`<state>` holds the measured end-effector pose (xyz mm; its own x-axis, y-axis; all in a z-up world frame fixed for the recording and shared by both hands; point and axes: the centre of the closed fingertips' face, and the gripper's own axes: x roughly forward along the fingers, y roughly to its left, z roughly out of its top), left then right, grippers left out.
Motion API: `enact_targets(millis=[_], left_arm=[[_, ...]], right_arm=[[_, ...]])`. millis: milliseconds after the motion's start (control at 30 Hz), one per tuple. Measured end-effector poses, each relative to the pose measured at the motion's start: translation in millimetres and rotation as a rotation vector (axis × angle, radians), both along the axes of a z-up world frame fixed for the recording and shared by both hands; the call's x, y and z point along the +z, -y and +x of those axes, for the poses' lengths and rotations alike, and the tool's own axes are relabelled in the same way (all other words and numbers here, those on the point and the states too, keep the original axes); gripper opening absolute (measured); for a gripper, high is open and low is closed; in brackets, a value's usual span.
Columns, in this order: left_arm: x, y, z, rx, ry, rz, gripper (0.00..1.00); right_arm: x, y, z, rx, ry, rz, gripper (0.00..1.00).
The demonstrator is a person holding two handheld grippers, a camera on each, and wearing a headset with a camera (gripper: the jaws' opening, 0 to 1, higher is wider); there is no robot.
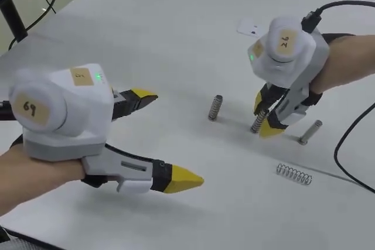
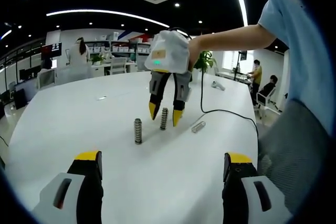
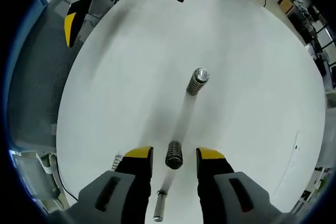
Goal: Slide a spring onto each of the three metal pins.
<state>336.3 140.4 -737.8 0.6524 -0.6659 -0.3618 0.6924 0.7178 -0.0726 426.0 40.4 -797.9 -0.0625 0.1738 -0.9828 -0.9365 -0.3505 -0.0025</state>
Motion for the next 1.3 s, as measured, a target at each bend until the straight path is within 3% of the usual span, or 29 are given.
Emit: enact_targets(millis=[200, 400, 567, 867, 1300], left_arm=[[0.3, 1.4, -0.5, -0.003, 0.0, -0.004, 0.94], [1.1, 2.5, -0.7, -0.004, 0.003, -0.007, 0.94], [1.2, 3.0, -1.1, -0.004, 0.001, -0.008, 0.94], [1.8, 3.5, -1.7, -0.003, -0.002, -0.018, 0.94], [7.1, 8.5, 3.5, -0.029, 0.004, -0.009, 0.93]], right_arm=[[2.5, -8.1, 0.5, -0.043, -0.008, 0.074, 0.55], [4.4, -12.7, -2.7, -0.086, -0.036, 0.124, 0.63], [5.2, -13.5, -1.5, -0.1, -0.021, 0.158, 0.72], [13.8, -11.7, -0.4, -0.169, -0.018, 0.25, 0.75], [38.7, 0.2, -7.1, -0.302, -0.017, 0.406, 0.76]])
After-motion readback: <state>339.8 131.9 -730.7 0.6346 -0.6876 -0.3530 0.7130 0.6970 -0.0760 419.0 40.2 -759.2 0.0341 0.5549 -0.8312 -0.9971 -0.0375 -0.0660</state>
